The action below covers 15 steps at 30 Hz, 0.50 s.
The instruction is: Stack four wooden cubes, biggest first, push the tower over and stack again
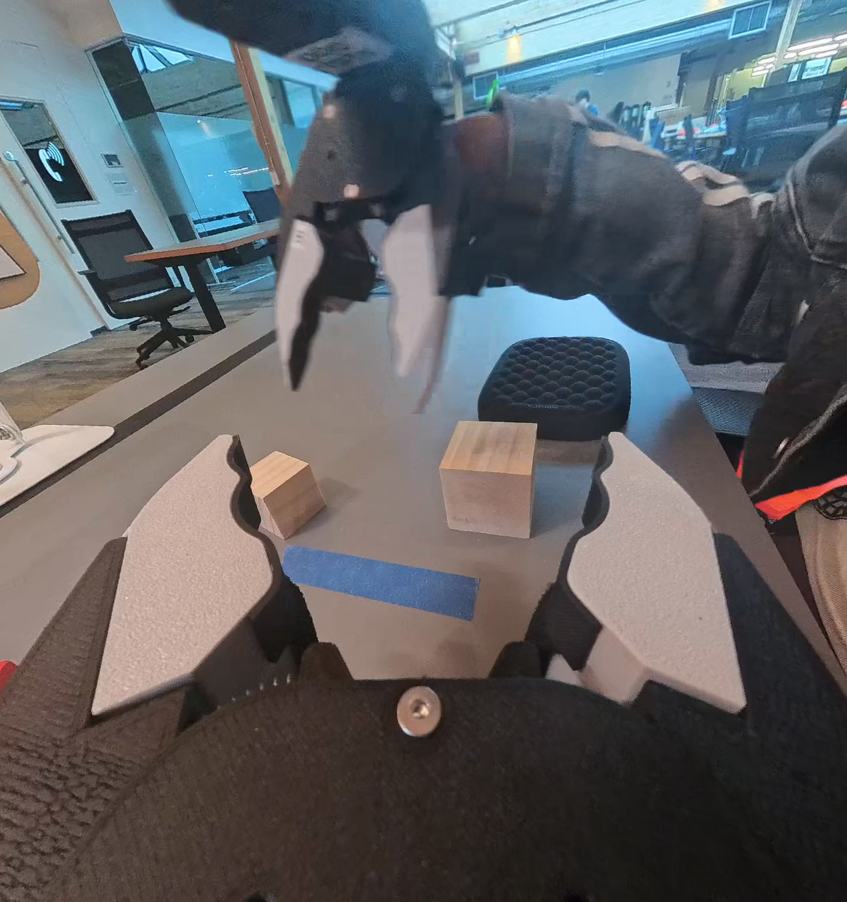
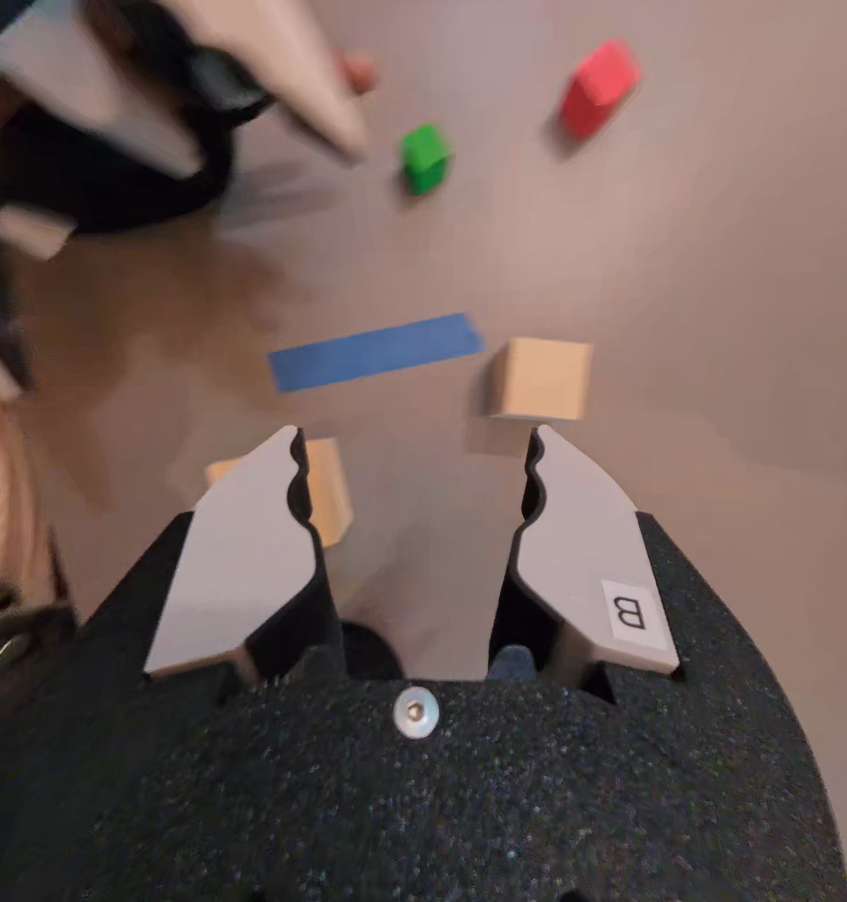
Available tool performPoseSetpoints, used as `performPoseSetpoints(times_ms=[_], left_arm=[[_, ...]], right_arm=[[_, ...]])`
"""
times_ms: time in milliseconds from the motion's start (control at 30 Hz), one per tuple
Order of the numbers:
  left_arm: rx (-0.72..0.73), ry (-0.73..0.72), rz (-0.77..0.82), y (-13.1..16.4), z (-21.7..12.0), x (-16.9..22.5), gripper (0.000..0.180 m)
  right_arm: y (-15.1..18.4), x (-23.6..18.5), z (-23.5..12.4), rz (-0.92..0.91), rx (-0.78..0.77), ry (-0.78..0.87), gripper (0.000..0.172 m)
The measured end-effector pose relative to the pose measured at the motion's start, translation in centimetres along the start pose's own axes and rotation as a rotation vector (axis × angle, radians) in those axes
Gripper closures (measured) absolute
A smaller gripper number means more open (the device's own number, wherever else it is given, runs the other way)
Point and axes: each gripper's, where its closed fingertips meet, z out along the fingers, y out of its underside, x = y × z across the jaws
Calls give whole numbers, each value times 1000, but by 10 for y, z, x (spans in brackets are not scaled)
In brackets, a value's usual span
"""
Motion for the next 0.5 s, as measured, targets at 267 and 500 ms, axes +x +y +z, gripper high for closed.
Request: performPoseSetpoints(times_ms=[267,500], left_arm=[[11,-7,-15,-1,-1,-2,50],[9,-5,-12,-1,-1,-1,50]], right_arm=[[14,64,65,42,-168,34,97],[21,56,72,-28,-178,0,127]])
